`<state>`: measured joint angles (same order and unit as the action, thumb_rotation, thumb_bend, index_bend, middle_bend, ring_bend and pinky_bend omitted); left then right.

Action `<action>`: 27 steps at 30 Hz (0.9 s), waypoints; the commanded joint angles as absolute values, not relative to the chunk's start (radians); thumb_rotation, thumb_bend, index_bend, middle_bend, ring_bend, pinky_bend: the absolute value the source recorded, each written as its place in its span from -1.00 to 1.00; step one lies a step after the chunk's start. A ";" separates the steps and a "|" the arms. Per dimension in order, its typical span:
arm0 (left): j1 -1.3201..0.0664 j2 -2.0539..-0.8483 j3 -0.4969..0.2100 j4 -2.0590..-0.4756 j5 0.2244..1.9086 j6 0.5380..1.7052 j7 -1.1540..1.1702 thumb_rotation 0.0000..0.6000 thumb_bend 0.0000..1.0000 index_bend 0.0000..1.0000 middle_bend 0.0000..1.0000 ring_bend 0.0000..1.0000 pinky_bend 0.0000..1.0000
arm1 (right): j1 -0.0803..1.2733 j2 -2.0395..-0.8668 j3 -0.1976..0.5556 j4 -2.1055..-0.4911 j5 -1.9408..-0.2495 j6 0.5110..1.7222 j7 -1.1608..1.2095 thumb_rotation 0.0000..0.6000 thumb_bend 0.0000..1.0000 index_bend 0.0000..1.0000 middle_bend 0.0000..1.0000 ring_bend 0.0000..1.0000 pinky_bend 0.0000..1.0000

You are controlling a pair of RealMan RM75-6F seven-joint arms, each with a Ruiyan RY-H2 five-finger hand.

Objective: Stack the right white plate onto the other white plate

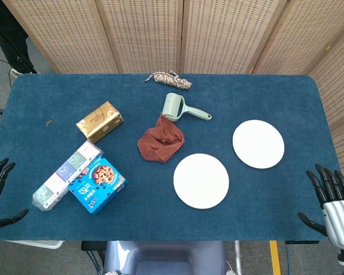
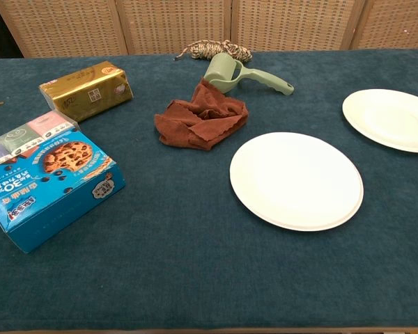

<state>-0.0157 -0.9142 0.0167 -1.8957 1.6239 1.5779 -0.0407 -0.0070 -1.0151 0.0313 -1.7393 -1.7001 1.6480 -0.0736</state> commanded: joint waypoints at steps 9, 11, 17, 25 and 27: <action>-0.017 -0.922 0.016 -1.896 1.627 1.574 -0.021 1.00 -1.00 -1.00 -1.00 -1.00 -1.00 | 0.026 -1.064 0.050 -1.711 -1.662 1.591 -0.105 1.00 -1.00 -1.00 -1.00 -1.00 -1.00; -0.016 -0.923 0.015 -1.896 1.626 1.576 -0.022 1.00 -1.00 -1.00 -1.00 -1.00 -1.00 | 0.059 -1.119 0.076 -1.662 -1.652 1.568 -0.115 1.00 -1.00 -0.99 -1.00 -1.00 -1.00; -0.029 -0.928 0.007 -1.898 1.608 1.553 -0.018 1.00 -1.00 -1.00 -1.00 -1.00 -1.00 | 0.181 -1.247 0.124 -1.486 -1.582 1.396 -0.120 1.00 -1.00 -0.82 -1.00 -1.00 -1.00; -0.042 -0.933 -0.001 -1.894 1.576 1.524 -0.011 1.00 -1.00 -1.00 -1.00 -1.00 -1.00 | 0.302 -1.375 0.143 -1.300 -1.564 1.259 -0.140 1.00 -1.00 -0.77 -1.00 -1.00 -1.00; -0.046 -0.934 -0.005 -1.893 1.565 1.517 -0.012 1.00 -1.00 -1.00 -1.00 -1.00 -1.00 | 0.330 -1.405 0.146 -1.259 -1.549 1.219 -0.142 1.00 -1.00 -0.77 -1.00 -1.00 -1.00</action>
